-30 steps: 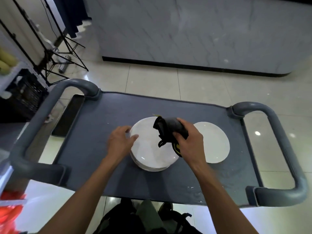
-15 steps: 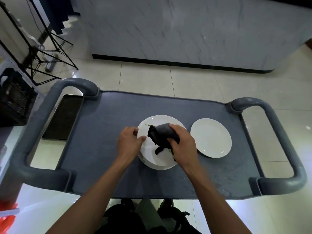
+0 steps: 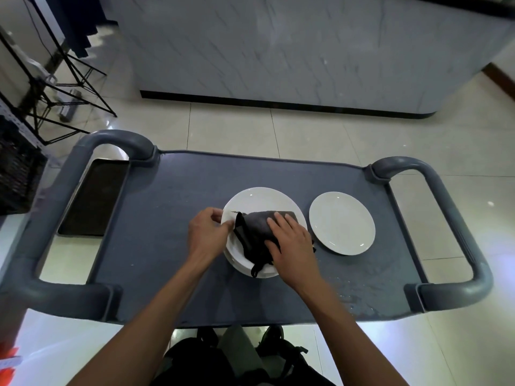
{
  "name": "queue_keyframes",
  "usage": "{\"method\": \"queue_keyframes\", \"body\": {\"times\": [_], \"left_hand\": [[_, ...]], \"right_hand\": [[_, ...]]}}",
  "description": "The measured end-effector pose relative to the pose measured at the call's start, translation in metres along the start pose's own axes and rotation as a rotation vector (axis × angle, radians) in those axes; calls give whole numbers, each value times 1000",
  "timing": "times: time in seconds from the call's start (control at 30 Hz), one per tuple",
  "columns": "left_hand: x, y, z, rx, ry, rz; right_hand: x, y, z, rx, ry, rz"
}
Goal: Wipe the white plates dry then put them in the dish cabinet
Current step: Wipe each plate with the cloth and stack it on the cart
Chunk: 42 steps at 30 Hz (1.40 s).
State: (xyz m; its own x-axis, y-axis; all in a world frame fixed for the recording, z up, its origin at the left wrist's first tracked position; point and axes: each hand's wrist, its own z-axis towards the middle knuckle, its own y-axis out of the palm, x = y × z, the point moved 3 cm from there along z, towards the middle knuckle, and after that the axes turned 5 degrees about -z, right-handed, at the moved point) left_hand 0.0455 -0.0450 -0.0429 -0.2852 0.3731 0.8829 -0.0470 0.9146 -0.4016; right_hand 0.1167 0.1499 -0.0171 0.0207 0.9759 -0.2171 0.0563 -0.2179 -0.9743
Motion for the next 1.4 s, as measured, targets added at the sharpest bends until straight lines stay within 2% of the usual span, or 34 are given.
{"method": "queue_keyframes", "body": {"times": [0.2, 0.4, 0.57, 0.7, 1.1, 1.4], "left_hand": [[7, -3, 4, -67, 1, -43], [11, -4, 0, -271, -63, -42], [24, -7, -8, -447, -166, -359], [27, -13, -14, -544, -171, -458], [29, -14, -21, -550, -121, -523], [41, -23, -17, -441, -102, -660]], "right_hand": [[-1, 5, -3, 5, -1, -15], [-4, 4, -7, 40, -31, -3], [-6, 4, -8, 75, -21, 29], [-14, 5, -8, 99, -19, 24], [-35, -16, 28, 241, -49, 23], [-29, -50, 56, 321, 15, 13]]}}
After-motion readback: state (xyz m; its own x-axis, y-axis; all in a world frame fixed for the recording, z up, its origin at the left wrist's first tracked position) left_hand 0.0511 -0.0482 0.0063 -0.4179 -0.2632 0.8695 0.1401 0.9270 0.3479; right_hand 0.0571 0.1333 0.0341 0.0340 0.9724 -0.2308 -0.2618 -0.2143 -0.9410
